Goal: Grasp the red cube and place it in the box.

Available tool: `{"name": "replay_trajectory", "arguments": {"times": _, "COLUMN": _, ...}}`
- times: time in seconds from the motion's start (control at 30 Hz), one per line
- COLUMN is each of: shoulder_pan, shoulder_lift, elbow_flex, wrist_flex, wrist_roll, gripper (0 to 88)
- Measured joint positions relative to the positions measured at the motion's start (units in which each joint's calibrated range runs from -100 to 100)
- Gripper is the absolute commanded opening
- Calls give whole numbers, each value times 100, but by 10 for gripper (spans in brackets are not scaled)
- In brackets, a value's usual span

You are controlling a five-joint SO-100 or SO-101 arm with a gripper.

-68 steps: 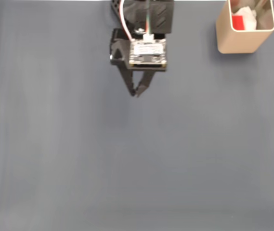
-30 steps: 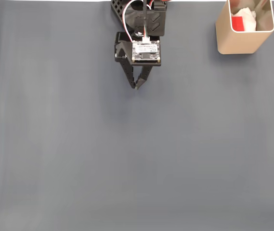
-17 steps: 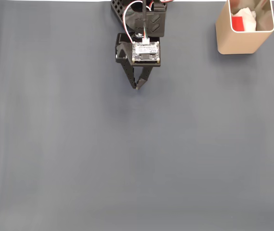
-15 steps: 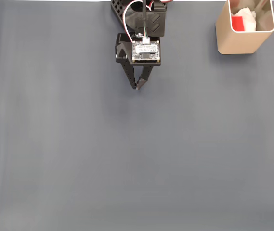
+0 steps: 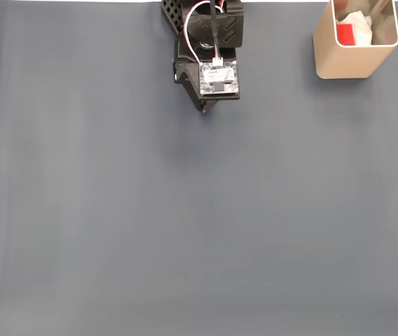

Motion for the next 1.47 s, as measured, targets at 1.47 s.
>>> {"name": "replay_trajectory", "arguments": {"times": 1.47, "shoulder_pan": 0, "shoulder_lift": -71, "elbow_flex": 0, "wrist_flex": 1657, "wrist_roll": 73, "gripper": 5}}
